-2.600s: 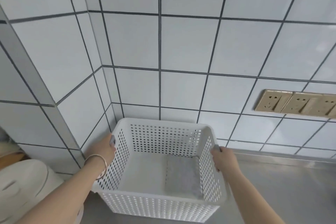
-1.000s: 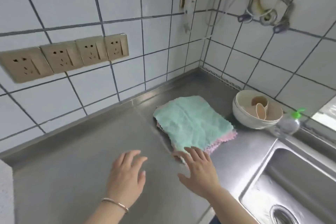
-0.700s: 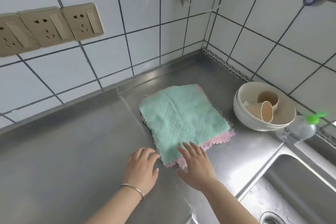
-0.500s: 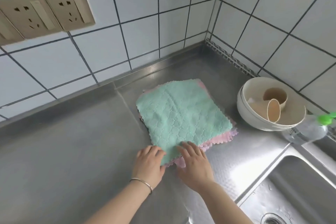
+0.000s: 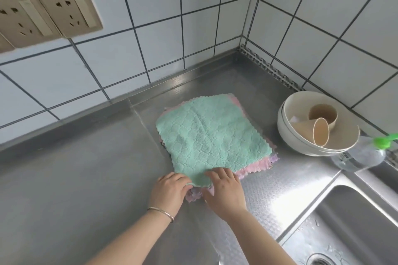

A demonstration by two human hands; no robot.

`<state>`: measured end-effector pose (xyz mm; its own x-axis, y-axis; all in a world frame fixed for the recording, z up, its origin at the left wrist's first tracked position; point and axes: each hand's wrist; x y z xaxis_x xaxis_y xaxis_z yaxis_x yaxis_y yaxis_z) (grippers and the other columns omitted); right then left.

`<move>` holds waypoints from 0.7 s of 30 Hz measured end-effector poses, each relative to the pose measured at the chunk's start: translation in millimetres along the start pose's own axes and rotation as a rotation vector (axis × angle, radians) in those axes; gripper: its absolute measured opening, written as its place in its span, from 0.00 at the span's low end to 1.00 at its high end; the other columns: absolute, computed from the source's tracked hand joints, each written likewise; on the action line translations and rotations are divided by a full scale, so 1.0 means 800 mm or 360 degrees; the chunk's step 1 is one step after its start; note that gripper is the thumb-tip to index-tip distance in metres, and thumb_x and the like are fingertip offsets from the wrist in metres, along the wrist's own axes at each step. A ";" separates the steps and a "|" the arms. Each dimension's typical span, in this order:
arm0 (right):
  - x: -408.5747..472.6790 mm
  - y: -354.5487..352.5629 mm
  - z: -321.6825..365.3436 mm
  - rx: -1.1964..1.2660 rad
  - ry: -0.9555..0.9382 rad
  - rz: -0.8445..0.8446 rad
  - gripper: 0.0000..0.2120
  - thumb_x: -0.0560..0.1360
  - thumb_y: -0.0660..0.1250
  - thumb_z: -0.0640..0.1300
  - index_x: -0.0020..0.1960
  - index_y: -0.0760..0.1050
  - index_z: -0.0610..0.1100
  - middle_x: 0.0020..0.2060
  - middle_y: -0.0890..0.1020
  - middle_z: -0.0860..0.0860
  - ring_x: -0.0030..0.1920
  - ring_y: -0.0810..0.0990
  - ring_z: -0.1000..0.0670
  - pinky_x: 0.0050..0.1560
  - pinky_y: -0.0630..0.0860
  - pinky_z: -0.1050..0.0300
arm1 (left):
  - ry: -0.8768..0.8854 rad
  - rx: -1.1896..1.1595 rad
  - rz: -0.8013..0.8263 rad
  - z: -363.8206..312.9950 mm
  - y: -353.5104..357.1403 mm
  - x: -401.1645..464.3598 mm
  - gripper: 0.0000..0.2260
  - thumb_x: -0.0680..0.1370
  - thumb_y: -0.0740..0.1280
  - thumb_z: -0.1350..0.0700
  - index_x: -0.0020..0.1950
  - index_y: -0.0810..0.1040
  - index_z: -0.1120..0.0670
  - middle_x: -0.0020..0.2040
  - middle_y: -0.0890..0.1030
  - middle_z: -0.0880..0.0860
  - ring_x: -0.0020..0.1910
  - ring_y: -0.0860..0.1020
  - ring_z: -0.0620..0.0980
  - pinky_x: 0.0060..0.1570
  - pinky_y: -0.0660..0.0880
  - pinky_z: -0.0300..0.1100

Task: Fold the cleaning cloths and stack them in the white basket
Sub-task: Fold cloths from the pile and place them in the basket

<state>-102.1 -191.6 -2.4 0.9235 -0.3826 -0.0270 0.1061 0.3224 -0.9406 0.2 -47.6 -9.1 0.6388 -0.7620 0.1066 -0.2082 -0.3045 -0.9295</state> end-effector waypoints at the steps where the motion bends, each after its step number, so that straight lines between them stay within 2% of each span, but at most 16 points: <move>1: 0.004 -0.002 0.003 -0.0019 -0.0019 -0.0033 0.17 0.61 0.66 0.56 0.47 0.80 0.52 0.45 0.81 0.56 0.46 0.80 0.50 0.47 0.77 0.56 | -0.0023 -0.0108 -0.0005 -0.001 -0.004 0.001 0.10 0.72 0.60 0.47 0.38 0.80 0.47 0.36 0.80 0.42 0.34 0.78 0.45 0.35 0.68 0.35; 4: 0.017 -0.009 0.013 -0.0012 -0.0147 -0.0198 0.13 0.60 0.72 0.51 0.44 0.81 0.52 0.42 0.80 0.56 0.44 0.79 0.48 0.45 0.76 0.55 | -0.0202 -0.0339 -0.0083 -0.012 -0.028 0.004 0.13 0.74 0.57 0.47 0.44 0.79 0.50 0.36 0.82 0.49 0.34 0.79 0.53 0.31 0.68 0.41; 7: 0.031 -0.028 0.015 -0.0050 -0.0124 -0.0379 0.10 0.61 0.77 0.42 0.41 0.82 0.50 0.36 0.81 0.55 0.40 0.79 0.47 0.44 0.75 0.53 | -0.0267 -0.0487 -0.0267 -0.013 -0.057 0.008 0.14 0.74 0.55 0.43 0.47 0.78 0.47 0.35 0.82 0.54 0.35 0.78 0.59 0.30 0.64 0.40; 11: 0.041 -0.071 0.002 -0.0119 -0.0139 -0.0641 0.08 0.62 0.76 0.36 0.38 0.82 0.46 0.32 0.82 0.54 0.37 0.80 0.46 0.45 0.75 0.51 | -0.0286 -0.0603 -0.0504 -0.001 -0.109 0.000 0.16 0.72 0.50 0.39 0.51 0.70 0.44 0.34 0.81 0.53 0.34 0.78 0.58 0.32 0.69 0.45; 13: 0.045 -0.097 0.000 -0.0141 -0.0214 -0.0777 0.06 0.65 0.72 0.36 0.38 0.81 0.46 0.32 0.82 0.53 0.36 0.80 0.46 0.44 0.74 0.51 | -0.0339 -0.0568 -0.0588 0.009 -0.136 -0.010 0.14 0.73 0.53 0.40 0.49 0.73 0.44 0.35 0.82 0.50 0.35 0.77 0.54 0.33 0.68 0.43; 14: 0.046 -0.110 0.002 -0.0156 -0.0249 -0.0804 0.07 0.64 0.72 0.35 0.39 0.81 0.45 0.32 0.82 0.53 0.35 0.80 0.45 0.43 0.73 0.52 | -0.0373 -0.0563 -0.0632 0.014 -0.149 -0.015 0.12 0.74 0.55 0.42 0.47 0.75 0.45 0.35 0.82 0.48 0.35 0.77 0.52 0.32 0.67 0.39; 17: 0.045 -0.148 0.021 -0.0139 -0.0307 -0.0685 0.12 0.62 0.75 0.31 0.42 0.82 0.43 0.33 0.83 0.50 0.32 0.80 0.44 0.35 0.73 0.55 | -0.0472 -0.0608 -0.0744 0.026 -0.190 -0.043 0.11 0.74 0.57 0.47 0.45 0.78 0.49 0.32 0.79 0.39 0.34 0.77 0.42 0.32 0.66 0.28; 19: 0.038 -0.175 0.045 0.0003 -0.0191 -0.0357 0.10 0.70 0.71 0.35 0.50 0.81 0.44 0.40 0.84 0.47 0.38 0.81 0.42 0.35 0.73 0.54 | -0.0526 -0.0640 -0.0810 0.031 -0.221 -0.069 0.09 0.74 0.57 0.48 0.44 0.76 0.47 0.34 0.78 0.33 0.34 0.75 0.34 0.33 0.67 0.25; 21: 0.032 -0.196 0.069 0.0192 -0.0126 0.0020 0.09 0.76 0.64 0.41 0.54 0.77 0.49 0.43 0.82 0.48 0.43 0.78 0.44 0.38 0.71 0.54 | -0.0546 -0.0623 -0.0926 0.038 -0.256 -0.102 0.09 0.72 0.57 0.42 0.43 0.74 0.42 0.37 0.77 0.31 0.36 0.74 0.34 0.35 0.66 0.25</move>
<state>-74.8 -204.2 163.1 0.9508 -0.3096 -0.0073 0.1334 0.4306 -0.8926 13.5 94.1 161.7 0.9055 -0.2177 0.3642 0.0251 -0.8293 -0.5582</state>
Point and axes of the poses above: each hand's wrist, its own x-axis towards the middle knuckle, its own y-axis out of the palm, z = x × y
